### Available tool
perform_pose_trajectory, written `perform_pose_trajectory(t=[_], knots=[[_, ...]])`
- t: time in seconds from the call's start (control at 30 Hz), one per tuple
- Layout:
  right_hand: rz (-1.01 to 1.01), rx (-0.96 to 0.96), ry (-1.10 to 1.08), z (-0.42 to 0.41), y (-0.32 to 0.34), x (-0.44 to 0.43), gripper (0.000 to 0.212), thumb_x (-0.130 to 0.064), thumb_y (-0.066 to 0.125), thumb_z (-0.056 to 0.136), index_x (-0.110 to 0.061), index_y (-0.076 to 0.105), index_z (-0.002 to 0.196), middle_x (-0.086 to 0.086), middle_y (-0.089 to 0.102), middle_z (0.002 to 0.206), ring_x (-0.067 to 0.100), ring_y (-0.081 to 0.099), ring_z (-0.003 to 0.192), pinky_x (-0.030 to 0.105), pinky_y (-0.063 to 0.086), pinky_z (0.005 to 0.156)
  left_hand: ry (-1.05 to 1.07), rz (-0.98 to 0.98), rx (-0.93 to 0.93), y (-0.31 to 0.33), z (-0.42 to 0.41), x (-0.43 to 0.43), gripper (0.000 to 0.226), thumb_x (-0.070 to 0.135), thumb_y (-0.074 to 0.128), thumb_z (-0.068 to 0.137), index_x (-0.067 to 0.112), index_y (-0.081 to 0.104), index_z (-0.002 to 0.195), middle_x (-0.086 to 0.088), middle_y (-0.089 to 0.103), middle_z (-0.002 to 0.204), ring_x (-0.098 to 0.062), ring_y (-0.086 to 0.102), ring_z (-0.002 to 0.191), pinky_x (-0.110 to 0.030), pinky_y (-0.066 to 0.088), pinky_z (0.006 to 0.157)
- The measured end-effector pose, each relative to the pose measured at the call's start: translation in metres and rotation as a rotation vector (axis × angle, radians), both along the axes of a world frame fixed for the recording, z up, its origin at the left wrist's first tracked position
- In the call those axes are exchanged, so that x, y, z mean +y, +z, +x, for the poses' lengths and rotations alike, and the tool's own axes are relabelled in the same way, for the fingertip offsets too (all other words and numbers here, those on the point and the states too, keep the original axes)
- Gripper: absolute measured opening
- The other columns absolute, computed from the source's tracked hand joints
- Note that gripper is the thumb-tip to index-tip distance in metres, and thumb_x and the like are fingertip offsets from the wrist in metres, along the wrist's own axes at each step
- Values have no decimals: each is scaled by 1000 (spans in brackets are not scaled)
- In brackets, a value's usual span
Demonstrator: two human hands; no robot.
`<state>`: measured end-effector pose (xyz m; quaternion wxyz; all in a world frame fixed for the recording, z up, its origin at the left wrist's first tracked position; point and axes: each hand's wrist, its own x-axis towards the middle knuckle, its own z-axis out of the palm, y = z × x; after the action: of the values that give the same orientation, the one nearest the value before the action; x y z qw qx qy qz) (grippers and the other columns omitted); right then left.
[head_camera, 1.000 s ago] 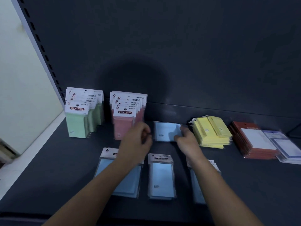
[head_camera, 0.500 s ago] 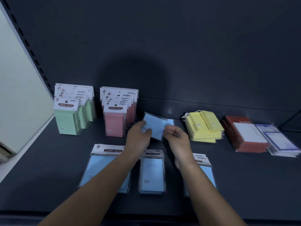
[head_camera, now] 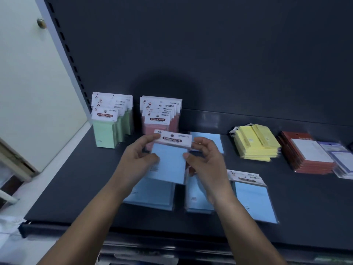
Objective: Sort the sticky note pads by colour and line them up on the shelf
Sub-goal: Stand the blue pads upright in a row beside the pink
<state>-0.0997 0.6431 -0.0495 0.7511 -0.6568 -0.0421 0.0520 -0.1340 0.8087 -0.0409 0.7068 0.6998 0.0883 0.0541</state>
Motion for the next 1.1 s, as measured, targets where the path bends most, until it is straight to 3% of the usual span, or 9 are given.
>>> perform_pose_trajectory(t=[0.1,0.23,0.43,0.53,0.6,0.7,0.8,0.97,1.1], knots=[[-198,-52,78,-11,-6,14,38,-1,63,84,-33,51,102,-14,62,106,6,54,56,17,44,46,87,179,24,-15,-13,17,40,7,63,85,39,61,110,-1,69,73,-18,64,67,-33,53,67],[-478,-98,153,-19,-15,29,41,-8,62,86,-34,47,114,-23,54,106,1,54,63,15,43,64,115,451,53,-36,-21,36,38,16,67,83,39,60,113,7,51,56,-3,49,51,-19,41,57],[-577,-110,169,-22,-18,41,39,-6,57,89,-28,48,119,-9,56,109,5,51,64,25,46,75,81,423,34,-42,-24,37,40,5,65,83,25,60,117,1,47,65,-8,43,57,-7,37,53],[-471,-95,145,-19,-14,39,39,-3,57,88,-36,47,106,-8,56,87,13,51,58,37,52,70,100,396,-16,-36,-20,34,41,5,64,83,30,59,116,3,46,82,-7,48,71,-12,42,71],[-419,-96,109,-15,-11,31,41,-1,57,88,-37,48,105,-10,55,90,15,52,60,36,51,64,85,319,-32,-30,-16,29,40,6,64,84,31,60,115,-1,52,101,-9,55,91,-23,46,88],[-339,-83,31,-7,-9,5,40,3,56,87,-33,53,105,-3,52,93,18,48,64,30,46,57,-8,257,-65,-21,-5,8,41,2,62,84,33,59,110,2,57,97,3,56,79,-13,47,75],[-325,-67,-33,-4,-6,-35,39,5,56,88,-31,57,102,-1,52,90,5,51,65,16,45,55,-96,247,-85,-16,9,-27,42,-3,62,83,29,58,110,6,54,85,1,52,69,-11,45,68],[-558,-96,-209,-8,-8,-106,33,1,55,89,-31,56,96,-5,65,91,9,54,63,13,40,53,-256,326,-56,-23,27,-101,45,5,63,84,21,55,125,5,53,90,-2,54,73,-2,43,61],[-891,-144,-285,-15,-16,-140,29,-7,56,89,-21,56,115,-5,63,104,14,59,90,18,40,66,-330,401,-55,-33,31,-143,49,10,65,84,17,51,131,2,55,94,-4,56,75,-10,45,71]])
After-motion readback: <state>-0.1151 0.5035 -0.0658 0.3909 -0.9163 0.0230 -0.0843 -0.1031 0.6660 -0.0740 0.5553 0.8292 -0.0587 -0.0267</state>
